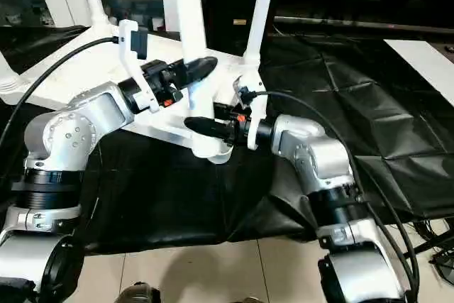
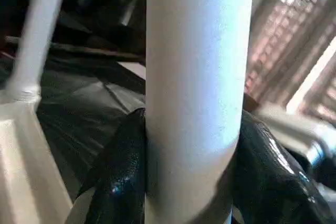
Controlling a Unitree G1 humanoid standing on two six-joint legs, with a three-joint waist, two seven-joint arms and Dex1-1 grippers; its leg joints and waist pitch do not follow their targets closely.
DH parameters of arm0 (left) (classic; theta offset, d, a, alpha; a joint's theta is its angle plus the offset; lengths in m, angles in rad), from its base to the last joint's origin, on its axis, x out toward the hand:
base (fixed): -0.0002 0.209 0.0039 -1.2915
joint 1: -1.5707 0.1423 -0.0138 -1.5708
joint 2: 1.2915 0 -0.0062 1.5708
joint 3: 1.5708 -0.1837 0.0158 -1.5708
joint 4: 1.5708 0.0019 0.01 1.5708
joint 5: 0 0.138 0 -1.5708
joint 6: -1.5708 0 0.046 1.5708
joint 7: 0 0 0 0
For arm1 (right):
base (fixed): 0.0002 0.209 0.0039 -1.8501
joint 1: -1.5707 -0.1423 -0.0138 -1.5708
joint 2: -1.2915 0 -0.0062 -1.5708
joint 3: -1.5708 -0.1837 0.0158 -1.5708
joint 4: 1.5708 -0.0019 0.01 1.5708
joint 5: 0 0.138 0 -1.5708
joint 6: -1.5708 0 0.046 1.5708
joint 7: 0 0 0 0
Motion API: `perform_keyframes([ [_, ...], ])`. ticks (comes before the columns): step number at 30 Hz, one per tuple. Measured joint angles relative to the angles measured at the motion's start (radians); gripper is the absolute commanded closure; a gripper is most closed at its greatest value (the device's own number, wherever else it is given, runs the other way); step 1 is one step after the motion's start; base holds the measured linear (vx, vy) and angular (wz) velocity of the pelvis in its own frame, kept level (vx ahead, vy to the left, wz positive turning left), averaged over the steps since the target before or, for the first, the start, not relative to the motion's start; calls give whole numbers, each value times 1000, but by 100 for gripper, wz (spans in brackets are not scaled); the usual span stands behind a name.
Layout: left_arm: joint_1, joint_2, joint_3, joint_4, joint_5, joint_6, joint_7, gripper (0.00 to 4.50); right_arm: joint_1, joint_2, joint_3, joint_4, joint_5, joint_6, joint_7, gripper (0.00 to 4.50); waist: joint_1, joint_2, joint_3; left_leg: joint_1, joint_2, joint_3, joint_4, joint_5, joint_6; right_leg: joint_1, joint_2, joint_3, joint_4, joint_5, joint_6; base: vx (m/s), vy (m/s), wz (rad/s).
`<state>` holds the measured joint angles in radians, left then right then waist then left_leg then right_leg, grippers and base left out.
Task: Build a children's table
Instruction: Pick table leg
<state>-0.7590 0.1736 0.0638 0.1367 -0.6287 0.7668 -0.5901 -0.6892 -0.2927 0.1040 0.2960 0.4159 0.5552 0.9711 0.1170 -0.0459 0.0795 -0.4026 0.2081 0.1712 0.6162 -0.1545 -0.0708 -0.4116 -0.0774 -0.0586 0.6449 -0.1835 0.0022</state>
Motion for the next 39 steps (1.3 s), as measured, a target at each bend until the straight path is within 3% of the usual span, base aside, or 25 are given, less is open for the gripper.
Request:
perform_keyframes([
  [3,0,0,-17,-2,12,-1,-7,260,-19,-18,11,3,-1,1,35,110,-2,0,0,0,0,0,0,0,0,0,0,0,0,0,0,0,0,0],
  [15,0,19,-47,-2,46,-19,-18,260,-54,-43,56,63,-24,23,105,110,-1,-2,1,0,0,0,0,0,0,0,0,0,0,0,0,0,0,0],
  [29,0,30,-70,-2,65,-32,-55,261,-57,-44,57,90,-27,25,127,110,-1,-2,0,0,0,0,0,0,0,0,0,0,1,0,-1,0,0,0],
  [39,0,33,-73,-11,64,-29,-69,261,-57,-37,57,118,-30,24,140,209,-1,-2,0,0,0,0,0,0,0,0,0,0,1,0,-1,0,0,0],
])
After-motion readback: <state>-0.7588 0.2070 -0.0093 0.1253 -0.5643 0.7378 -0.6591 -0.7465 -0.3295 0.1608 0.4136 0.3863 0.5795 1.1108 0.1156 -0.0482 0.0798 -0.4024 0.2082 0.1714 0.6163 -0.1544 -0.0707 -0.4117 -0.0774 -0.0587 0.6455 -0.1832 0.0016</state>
